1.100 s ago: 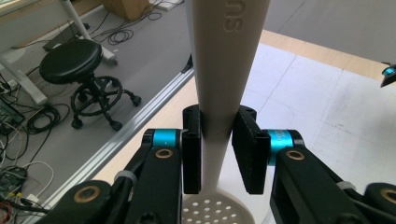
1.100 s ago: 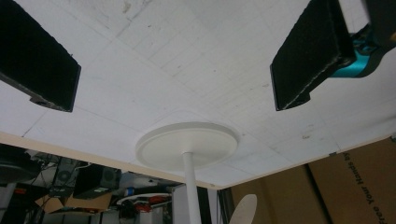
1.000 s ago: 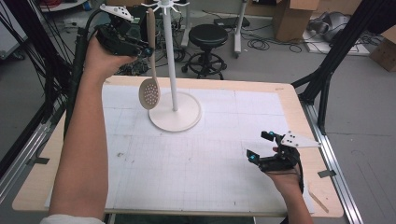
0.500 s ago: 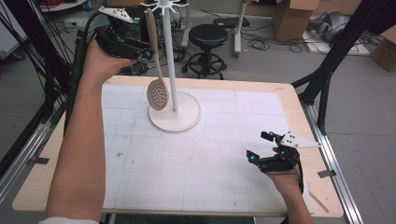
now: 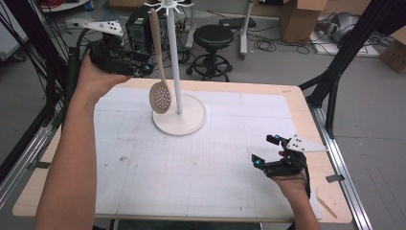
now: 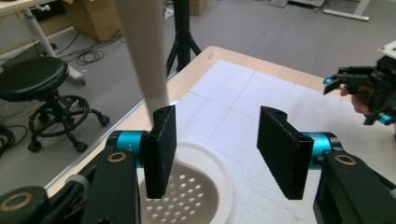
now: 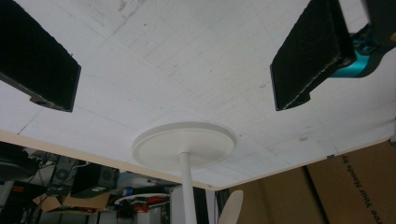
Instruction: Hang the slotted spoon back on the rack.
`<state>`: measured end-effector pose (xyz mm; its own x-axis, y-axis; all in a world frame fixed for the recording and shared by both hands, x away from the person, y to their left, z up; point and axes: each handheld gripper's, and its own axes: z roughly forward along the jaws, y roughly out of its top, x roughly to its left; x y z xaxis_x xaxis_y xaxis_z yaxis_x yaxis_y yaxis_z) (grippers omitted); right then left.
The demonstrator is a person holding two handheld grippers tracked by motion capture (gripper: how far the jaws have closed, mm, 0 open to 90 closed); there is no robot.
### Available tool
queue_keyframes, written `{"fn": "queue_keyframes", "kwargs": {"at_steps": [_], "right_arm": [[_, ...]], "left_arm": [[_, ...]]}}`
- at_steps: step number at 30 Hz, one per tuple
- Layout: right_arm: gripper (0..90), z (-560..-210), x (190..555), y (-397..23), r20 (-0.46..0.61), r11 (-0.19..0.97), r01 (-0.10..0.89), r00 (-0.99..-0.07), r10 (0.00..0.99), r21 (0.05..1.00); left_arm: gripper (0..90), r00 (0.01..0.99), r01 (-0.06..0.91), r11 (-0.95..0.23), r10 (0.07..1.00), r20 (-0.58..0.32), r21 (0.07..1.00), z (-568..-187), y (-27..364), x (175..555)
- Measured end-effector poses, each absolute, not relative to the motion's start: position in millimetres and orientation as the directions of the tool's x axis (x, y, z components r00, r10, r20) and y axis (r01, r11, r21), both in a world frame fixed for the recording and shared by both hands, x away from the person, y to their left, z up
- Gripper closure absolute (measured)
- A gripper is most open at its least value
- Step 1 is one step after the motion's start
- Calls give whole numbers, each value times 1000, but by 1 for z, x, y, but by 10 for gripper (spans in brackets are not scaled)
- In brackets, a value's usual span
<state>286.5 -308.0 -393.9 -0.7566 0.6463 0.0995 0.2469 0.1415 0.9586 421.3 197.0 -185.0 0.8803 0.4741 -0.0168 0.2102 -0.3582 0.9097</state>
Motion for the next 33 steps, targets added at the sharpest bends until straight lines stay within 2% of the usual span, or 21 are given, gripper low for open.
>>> {"fn": "queue_keyframes", "kwargs": {"at_steps": [9,18,28,33], "right_arm": [[7,-393,286,-307,94,145,242,-759,644,960],[7,-393,286,-306,96,142,241,-760,643,960],[7,-392,286,-307,99,139,243,-759,644,960],[7,-392,287,-308,97,137,240,-757,646,961]], "left_arm": [[438,898,169,-284,439,-29,944,-195,211,399],[384,905,155,-230,424,-44,961,-221,223,380],[310,930,146,-174,361,-75,974,-254,229,362],[285,941,112,-165,336,-51,980,-270,231,351]]}}
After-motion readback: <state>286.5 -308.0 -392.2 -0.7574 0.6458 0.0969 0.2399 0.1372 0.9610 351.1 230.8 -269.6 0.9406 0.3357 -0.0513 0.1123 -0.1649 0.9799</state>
